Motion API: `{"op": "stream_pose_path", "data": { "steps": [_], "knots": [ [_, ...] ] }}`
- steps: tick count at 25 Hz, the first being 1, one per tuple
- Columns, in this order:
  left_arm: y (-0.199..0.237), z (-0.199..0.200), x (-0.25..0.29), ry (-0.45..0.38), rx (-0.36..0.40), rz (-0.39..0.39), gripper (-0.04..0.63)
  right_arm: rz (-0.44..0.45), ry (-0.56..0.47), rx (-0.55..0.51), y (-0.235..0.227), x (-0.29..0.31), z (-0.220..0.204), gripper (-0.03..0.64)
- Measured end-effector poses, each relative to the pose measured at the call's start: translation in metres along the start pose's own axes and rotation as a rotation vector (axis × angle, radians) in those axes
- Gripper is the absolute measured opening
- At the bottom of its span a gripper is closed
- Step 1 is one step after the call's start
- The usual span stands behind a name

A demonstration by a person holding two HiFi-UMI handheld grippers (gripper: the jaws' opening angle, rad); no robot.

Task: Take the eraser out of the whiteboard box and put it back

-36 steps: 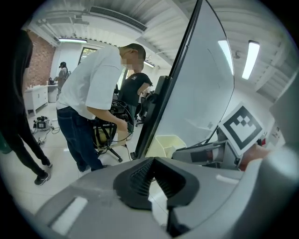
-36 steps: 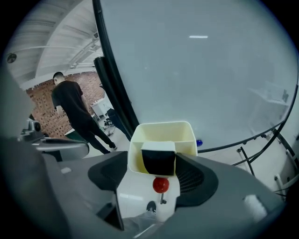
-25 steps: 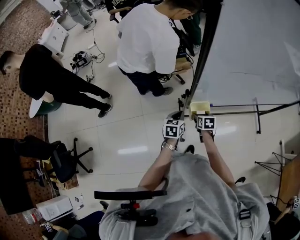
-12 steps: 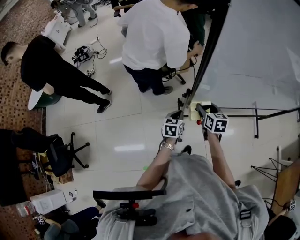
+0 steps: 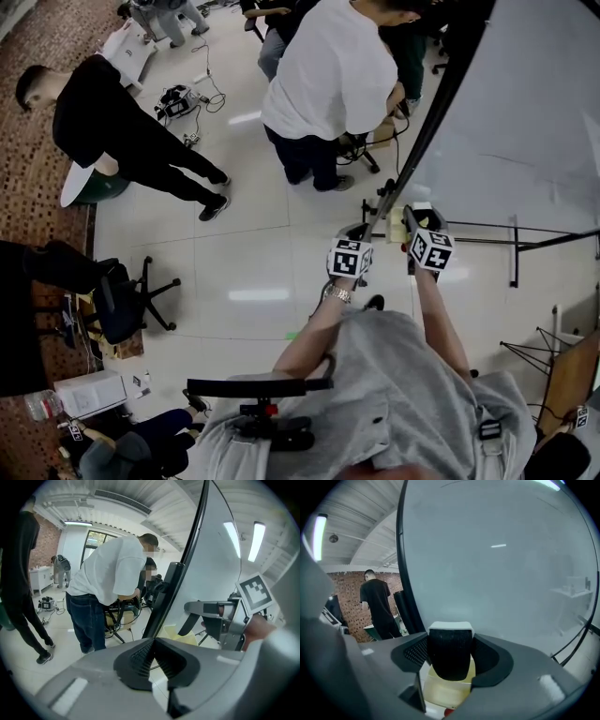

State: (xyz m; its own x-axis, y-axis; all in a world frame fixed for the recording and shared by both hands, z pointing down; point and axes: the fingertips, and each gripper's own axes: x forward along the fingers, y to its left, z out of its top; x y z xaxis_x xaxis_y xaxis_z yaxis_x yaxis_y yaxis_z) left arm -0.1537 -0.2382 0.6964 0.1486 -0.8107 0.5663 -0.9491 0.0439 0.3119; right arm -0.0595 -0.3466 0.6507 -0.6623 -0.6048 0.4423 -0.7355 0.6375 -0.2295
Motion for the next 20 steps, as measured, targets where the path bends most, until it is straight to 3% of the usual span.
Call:
{"op": "stream_pose_path", "data": {
  "steps": [5, 9, 13, 17, 20],
  "knots": [
    [-0.002, -0.001, 0.003, 0.008, 0.002, -0.011, 0.005, -0.029, -0.025, 0.027, -0.011, -0.003, -0.014, 0.276],
    [-0.002, -0.002, 0.004, 0.007, -0.001, -0.022, 0.005, -0.065, 0.031, 0.033, -0.011, -0.013, -0.023, 0.275],
    [-0.006, -0.002, 0.008, 0.017, 0.001, -0.035, 0.005, -0.078, 0.073, -0.041, -0.006, -0.022, -0.031, 0.267],
    [-0.009, 0.000, 0.016, 0.010, 0.004, -0.043, 0.005, -0.078, 0.000, -0.131, -0.003, -0.016, -0.020, 0.261],
    [-0.008, 0.000, 0.017, 0.014, -0.001, -0.044, 0.005, -0.069, -0.049, -0.105, -0.006, -0.010, -0.014, 0.261]
  ]
}}
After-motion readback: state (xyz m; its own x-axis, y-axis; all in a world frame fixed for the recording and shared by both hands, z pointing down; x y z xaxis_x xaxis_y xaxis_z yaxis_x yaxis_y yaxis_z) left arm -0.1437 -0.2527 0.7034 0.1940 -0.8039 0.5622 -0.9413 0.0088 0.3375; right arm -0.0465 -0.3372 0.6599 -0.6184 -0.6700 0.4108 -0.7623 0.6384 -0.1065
